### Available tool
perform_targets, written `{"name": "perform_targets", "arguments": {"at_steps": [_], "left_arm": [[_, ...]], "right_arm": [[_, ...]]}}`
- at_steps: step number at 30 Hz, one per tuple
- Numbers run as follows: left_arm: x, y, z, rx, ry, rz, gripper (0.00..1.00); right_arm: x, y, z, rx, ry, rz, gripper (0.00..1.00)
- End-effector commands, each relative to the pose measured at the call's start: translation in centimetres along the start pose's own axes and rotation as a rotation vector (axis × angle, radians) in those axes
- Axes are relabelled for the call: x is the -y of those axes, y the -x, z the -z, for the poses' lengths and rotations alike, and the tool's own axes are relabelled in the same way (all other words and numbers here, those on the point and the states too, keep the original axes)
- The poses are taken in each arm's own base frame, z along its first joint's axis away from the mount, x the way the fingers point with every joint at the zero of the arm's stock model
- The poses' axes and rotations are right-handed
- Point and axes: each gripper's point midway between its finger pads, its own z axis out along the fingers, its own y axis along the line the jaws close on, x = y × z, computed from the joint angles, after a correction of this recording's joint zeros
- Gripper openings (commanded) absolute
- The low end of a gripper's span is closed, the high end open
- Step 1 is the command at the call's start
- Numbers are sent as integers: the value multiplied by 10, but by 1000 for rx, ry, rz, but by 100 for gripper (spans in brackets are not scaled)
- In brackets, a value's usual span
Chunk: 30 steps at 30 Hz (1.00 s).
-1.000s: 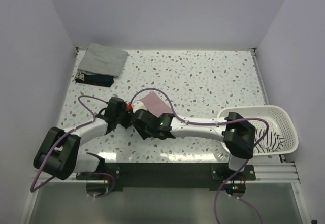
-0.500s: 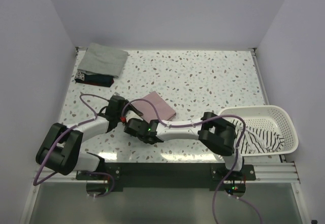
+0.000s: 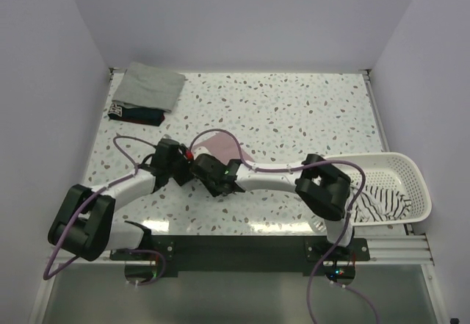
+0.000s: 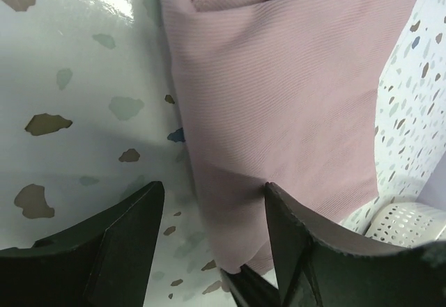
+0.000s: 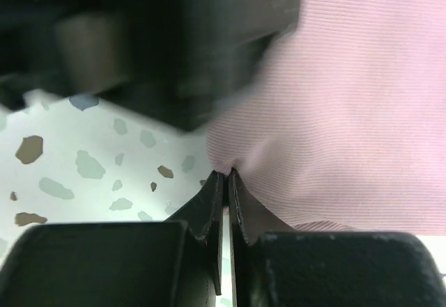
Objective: Fold and stack the tank tops
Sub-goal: Neatly place the folded tank top to the corner
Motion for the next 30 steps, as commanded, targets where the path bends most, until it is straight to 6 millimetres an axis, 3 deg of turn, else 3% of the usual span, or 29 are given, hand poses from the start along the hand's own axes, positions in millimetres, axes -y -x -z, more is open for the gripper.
{"name": "perform_targets", "arguments": {"at_steps": [1,7,20,29,30], "left_arm": [[-65,-25,2,-68,222,-2,65],[-63,-34,-8,-97,205,-11,54],[-58,-24,-21,-67,210,-33,49],[-48,-3,-28,-17,235,-139,14],[-39,2,-30,-16,223,-161,10]], "right_arm": [[-9,33,19,84,144,-149,0],[-11,39,24,90,201,-199,0],[-16,43,33,98,287,-254,0],[-18,40,30,88,313,-267,0],[-18,39,30,85,315,-265,0]]}}
